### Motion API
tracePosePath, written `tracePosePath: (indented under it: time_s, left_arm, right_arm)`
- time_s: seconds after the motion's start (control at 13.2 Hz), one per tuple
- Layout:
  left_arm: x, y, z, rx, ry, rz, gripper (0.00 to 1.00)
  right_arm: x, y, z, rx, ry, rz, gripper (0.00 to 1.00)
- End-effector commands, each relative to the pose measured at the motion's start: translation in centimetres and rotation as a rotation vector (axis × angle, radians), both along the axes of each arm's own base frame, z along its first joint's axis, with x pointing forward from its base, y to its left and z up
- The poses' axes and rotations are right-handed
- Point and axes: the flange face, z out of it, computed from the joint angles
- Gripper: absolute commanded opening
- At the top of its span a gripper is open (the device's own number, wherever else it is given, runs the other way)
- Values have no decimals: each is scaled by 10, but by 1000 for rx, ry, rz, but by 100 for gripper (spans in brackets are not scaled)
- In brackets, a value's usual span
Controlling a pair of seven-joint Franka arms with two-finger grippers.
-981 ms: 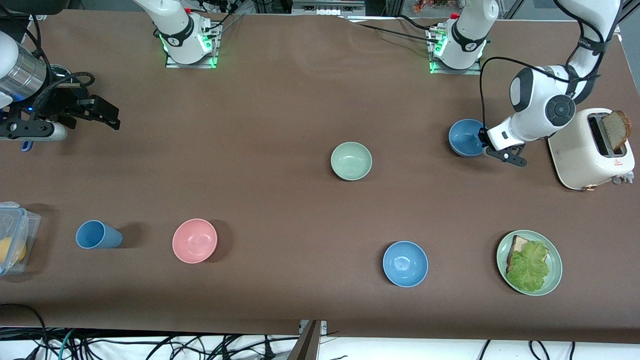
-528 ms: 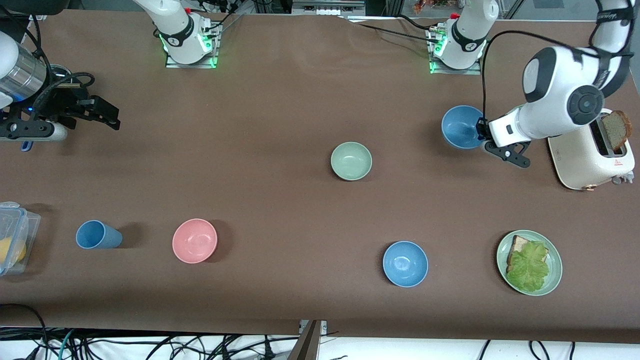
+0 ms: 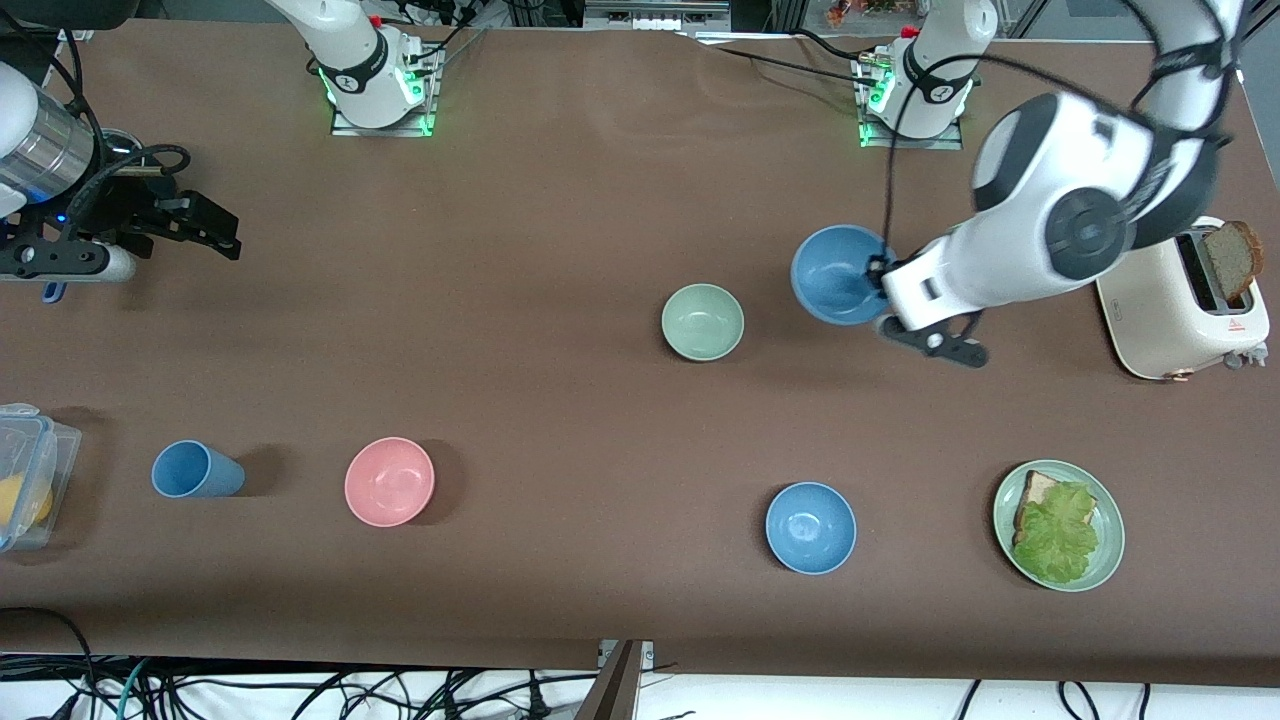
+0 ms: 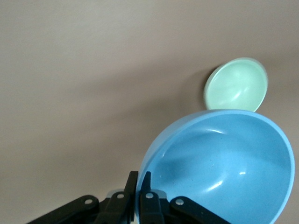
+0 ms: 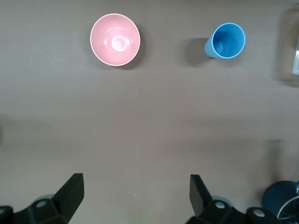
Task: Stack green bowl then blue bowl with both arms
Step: 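Carry the blue bowl with the left gripper over the green bowl, then lower the blue bowl into the green bowl and open the left gripper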
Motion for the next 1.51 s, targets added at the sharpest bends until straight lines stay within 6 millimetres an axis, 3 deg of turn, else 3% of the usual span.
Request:
tracePosePath:
  time_s: [0.0, 0.3, 0.45, 0.75, 1.13, 1.21, 1.28, 1.36, 1.43]
  left_arm:
    - [13, -59, -39, -24, -12, 37, 0]
    - [-3, -120, -96, -29, -32, -11, 0]
    - [-10, -125, -112, 53, -72, -100, 0]
    - [-22, -146, -132, 50, -79, -137, 0]
    - [-26, -149, -153, 46, -83, -146, 1]
    - [-28, -149, -157, 50, -76, -143, 42]
    - [-29, -149, -157, 52, -74, -140, 53]
    - [-28, -149, -156, 52, -77, -136, 91]
    - [-29, -149, -154, 51, -79, -137, 100]
  right_arm:
    - [0, 2, 4, -5, -8, -5, 100]
    - [0, 2, 5, -5, -10, -5, 100]
    - [0, 2, 5, -5, -10, -5, 100]
    - [0, 2, 5, -5, -10, -5, 100]
    - [0, 2, 5, -5, -11, -5, 100]
    - [0, 2, 5, -5, -11, -5, 100]
    - [0, 2, 5, -5, -11, -5, 100]
    - [0, 2, 5, -5, -11, -5, 100]
    - [0, 2, 5, -5, -10, -5, 100]
